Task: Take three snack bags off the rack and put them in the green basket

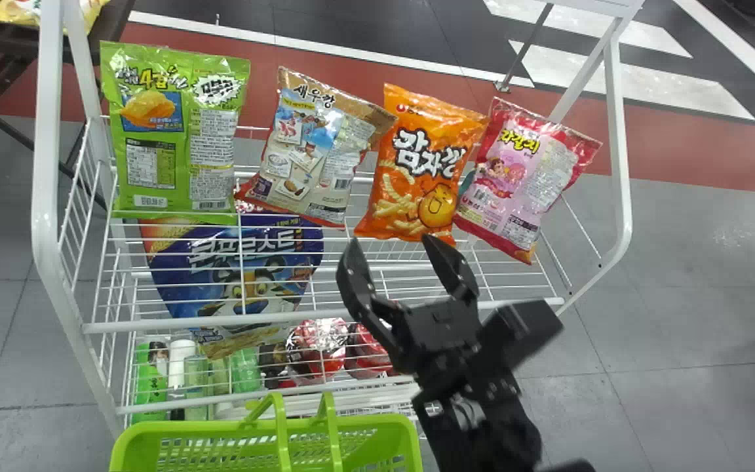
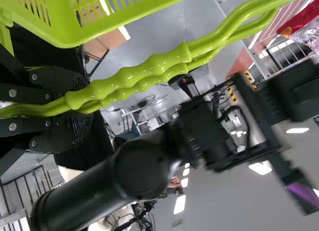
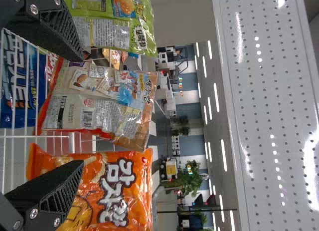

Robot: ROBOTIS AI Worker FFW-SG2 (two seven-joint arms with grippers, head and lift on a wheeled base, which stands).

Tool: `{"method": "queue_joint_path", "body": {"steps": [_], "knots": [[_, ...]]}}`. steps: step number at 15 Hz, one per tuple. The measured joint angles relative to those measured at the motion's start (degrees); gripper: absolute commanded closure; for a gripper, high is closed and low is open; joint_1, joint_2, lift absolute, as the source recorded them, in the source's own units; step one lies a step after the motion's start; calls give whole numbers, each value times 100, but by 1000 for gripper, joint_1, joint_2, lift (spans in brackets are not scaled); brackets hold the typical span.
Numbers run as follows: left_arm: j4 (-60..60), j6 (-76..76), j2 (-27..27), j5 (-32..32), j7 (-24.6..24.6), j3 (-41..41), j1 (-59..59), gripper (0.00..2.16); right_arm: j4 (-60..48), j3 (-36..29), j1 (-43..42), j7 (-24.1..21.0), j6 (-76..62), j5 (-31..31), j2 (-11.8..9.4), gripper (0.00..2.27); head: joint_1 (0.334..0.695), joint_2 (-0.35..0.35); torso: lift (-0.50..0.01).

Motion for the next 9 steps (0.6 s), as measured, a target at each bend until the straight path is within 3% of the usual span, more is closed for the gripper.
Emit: {"method": "queue_joint_path", "body": {"steps": [4,9], "knots": [[92,3,-5,38,-52,4,-71,1541,561,132,-1252,-29,1138,49,74,191,695,-350,-18],[127,3,15,79,-74,38,-83,1541,1305,276,-2202,-42,1719,27,105,211,695,-350,-18]]}}
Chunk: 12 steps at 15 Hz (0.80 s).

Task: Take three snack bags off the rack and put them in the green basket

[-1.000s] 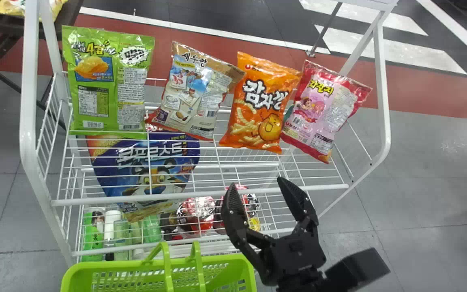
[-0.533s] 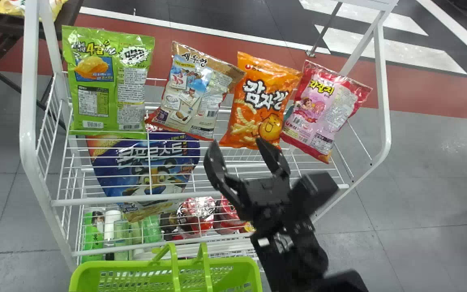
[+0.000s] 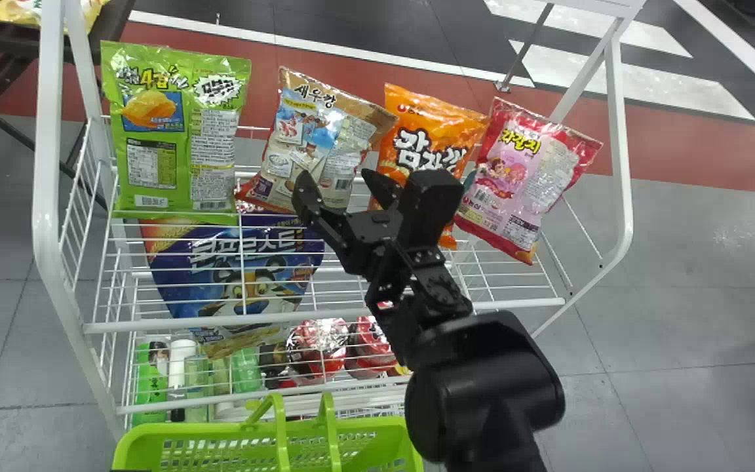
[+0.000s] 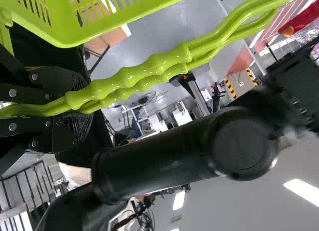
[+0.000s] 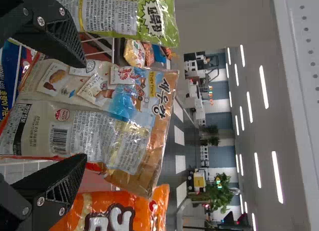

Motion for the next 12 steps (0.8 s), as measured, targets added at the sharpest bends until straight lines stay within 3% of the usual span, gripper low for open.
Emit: {"method": "queue_joint_path", "body": {"steps": [3,4,6,7,12], "knots": [[11,15,6,17,-22,12,-13,1541,400,71,-424,-19,155,9,35,353,695,-350,-18],[17,14,9,24,-29,18,-14,1541,526,76,-548,-19,200,14,44,626,695,-346,-18],[39,10,13,57,-51,39,-19,1541,727,79,-759,-13,347,14,53,1713,695,-340,-18],[46,13,13,66,-54,44,-25,1541,758,84,-800,-12,400,11,57,1929,695,-335,-18],[94,70,9,115,-55,48,-88,1541,640,136,-605,31,194,-5,52,1983,695,-328,-18]]}}
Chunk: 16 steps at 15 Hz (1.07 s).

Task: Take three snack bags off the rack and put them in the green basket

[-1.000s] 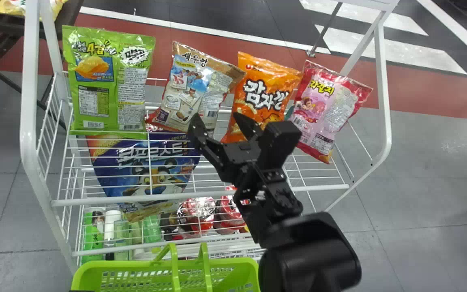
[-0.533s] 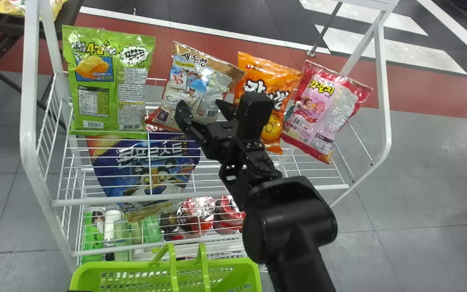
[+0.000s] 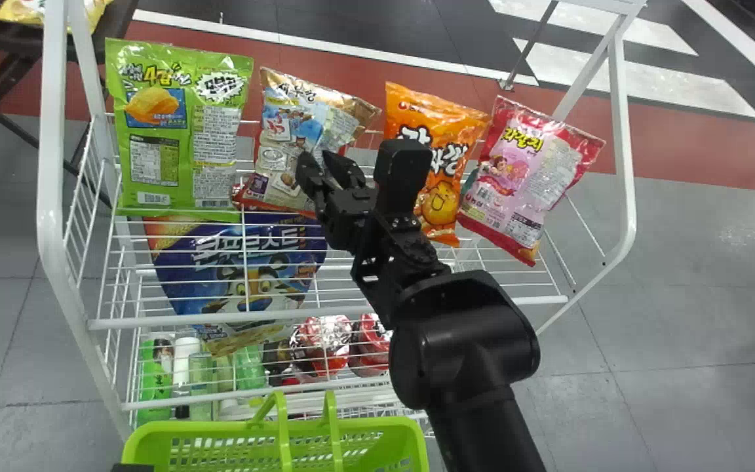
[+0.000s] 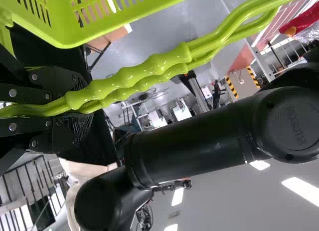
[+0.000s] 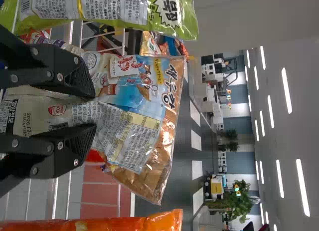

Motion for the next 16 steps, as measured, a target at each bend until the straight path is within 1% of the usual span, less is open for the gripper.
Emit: {"method": "queue_joint_path", "body": {"steps": [5,9,12,16], "knots": [[9,2,3,14,2,0,-28,1541,-672,-117,459,-1,-104,2,-39,1983,695,-350,-18],[11,0,-3,12,27,0,-63,1541,-1633,-417,1115,114,-68,-8,-104,1983,695,-350,-18],[10,8,-5,10,60,0,-105,1541,-2594,-827,1881,413,21,-152,-138,1983,695,-350,-18],[44,22,-20,10,104,27,-179,1541,-3812,-1613,2927,1061,780,-599,-141,1983,695,-350,-18]]}}
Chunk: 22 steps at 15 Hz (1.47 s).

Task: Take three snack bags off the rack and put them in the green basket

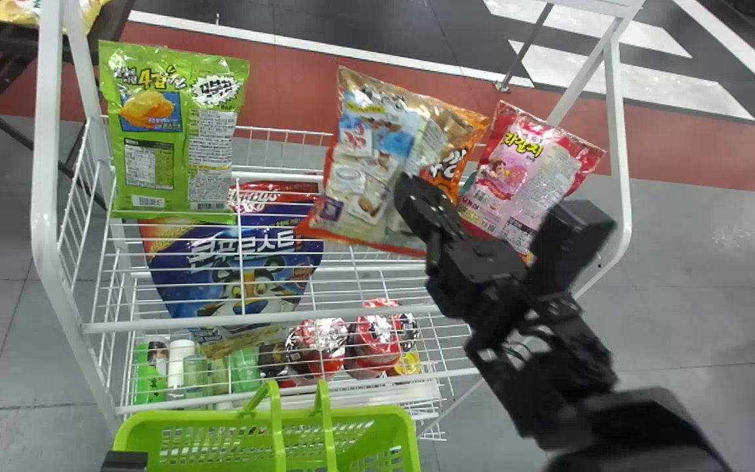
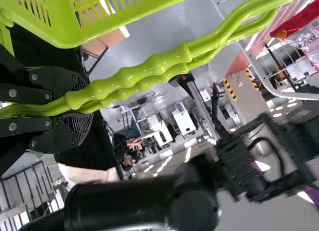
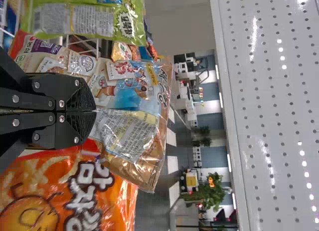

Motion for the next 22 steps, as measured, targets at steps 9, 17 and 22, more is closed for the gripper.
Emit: {"method": "queue_joint_path", "body": {"steps": [9,17,22], "knots": [[26,110,-64,0,154,77,-31,1541,-1882,-2026,882,2042,4316,-752,17,1980,695,-350,-18],[-194,206,-53,-9,185,63,-2,1541,-2022,-2023,1110,2750,6326,-480,-243,1980,695,-350,-18],[-217,206,-55,-9,184,32,31,1541,-1235,-540,1085,2433,5670,327,-492,1980,695,-350,-18]]}}
